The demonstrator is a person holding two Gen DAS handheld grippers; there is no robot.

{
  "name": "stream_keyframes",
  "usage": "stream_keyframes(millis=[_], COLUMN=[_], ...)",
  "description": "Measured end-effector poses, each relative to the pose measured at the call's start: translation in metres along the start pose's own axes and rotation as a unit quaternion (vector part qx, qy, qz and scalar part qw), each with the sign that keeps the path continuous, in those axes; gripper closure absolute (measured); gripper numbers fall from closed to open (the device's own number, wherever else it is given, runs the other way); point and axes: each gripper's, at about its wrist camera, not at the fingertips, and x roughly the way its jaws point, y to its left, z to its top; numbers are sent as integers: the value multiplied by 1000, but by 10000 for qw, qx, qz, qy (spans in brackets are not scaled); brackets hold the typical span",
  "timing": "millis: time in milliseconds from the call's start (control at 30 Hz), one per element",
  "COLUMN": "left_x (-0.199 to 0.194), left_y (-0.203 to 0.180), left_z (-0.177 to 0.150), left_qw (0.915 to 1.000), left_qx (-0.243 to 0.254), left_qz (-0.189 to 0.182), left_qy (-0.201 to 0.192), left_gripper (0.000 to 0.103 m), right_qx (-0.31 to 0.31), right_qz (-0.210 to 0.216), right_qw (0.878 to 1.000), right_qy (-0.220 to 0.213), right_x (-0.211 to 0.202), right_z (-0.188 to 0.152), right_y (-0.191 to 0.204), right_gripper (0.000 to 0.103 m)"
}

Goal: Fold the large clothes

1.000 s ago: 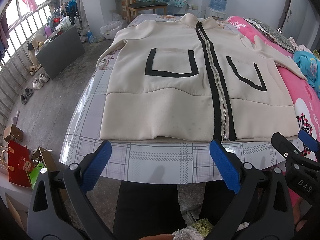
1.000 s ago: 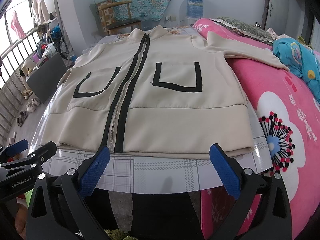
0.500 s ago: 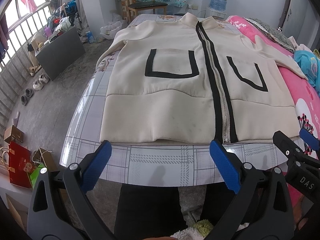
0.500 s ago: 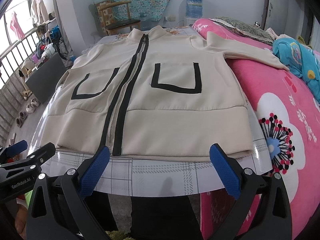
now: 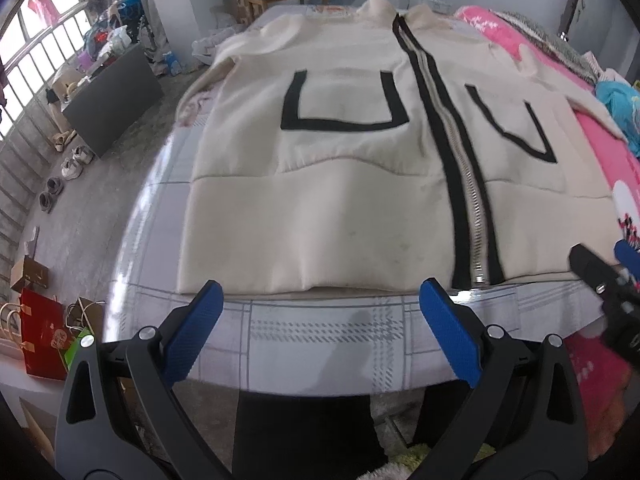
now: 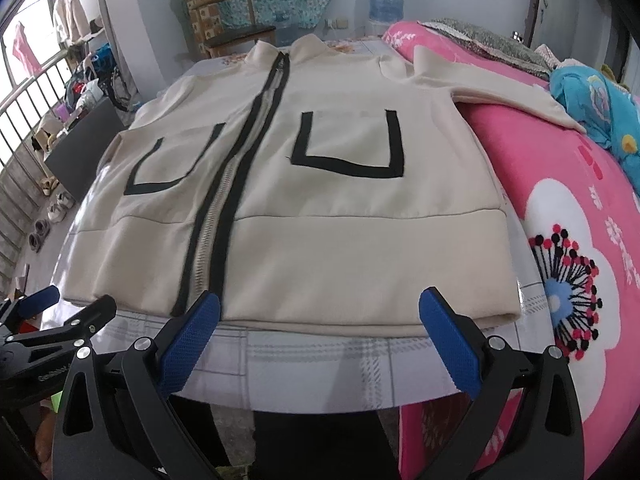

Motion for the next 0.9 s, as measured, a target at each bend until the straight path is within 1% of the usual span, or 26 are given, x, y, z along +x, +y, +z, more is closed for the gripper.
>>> stream_keyframes(millis=[67,167,200,267,367,433,467,500,567,600,700,733,767,800,833,867,900], left_x=[8,13,13,11,13,13,13,14,18,20,30,32,37,42,43,43,43], left_y=[3,15,24,38,57,73,81,87,98,105,122,125,126,127,127,126,123], left_z=[0,-1,-2,-2,4,8,9,11,16,17,19,19,20,20,20,21,22], left_qw=[10000,9986,9970,9940,9942,9935,9937,9942,9950,9941,9921,9920,9925,9932,9933,9935,9941], left_qx=[45,-12,-110,-301,-485,-648,-713,-731,-755,-831,-1050,-1062,-1046,-1031,-1009,-980,-927], left_qz=[-66,-522,-740,-988,-889,-821,-677,-525,-88,-16,22,53,96,91,155,196,189], left_qy=[10,-116,-208,-365,-350,-446,-541,-587,-650,-696,-693,-680,-619,-524,-533,-551,-540], left_gripper=[8,8,8,8,8,8,8,8,8,8,9,11,26,35,35,37,42], right_qx=[64,188,255,373,617,787,884,960,1108,1119,1123,1049,957,869,766,679,593], right_qz=[-44,-184,-233,-347,-468,-458,-433,-391,-378,-385,-370,-422,-484,-530,-564,-586,-602], right_qw=[10000,9996,9994,9987,9970,9958,9951,9946,9930,9929,9927,9934,9940,9946,9952,9957,9962], right_qy=[51,66,63,39,30,59,77,97,146,156,225,210,209,205,212,222,232], right_x=[6,10,11,10,13,17,19,21,26,26,32,32,31,30,30,30,29], right_z=[2,6,7,8,10,12,13,13,14,13,12,12,12,12,11,10,9], right_y=[-8,-28,-38,-54,-83,-99,-107,-112,-125,-128,-136,-135,-133,-130,-128,-125,-123], right_gripper=[6,6,6,6,6,6,6,7,13,16,26,28,35,40,44,50,55])
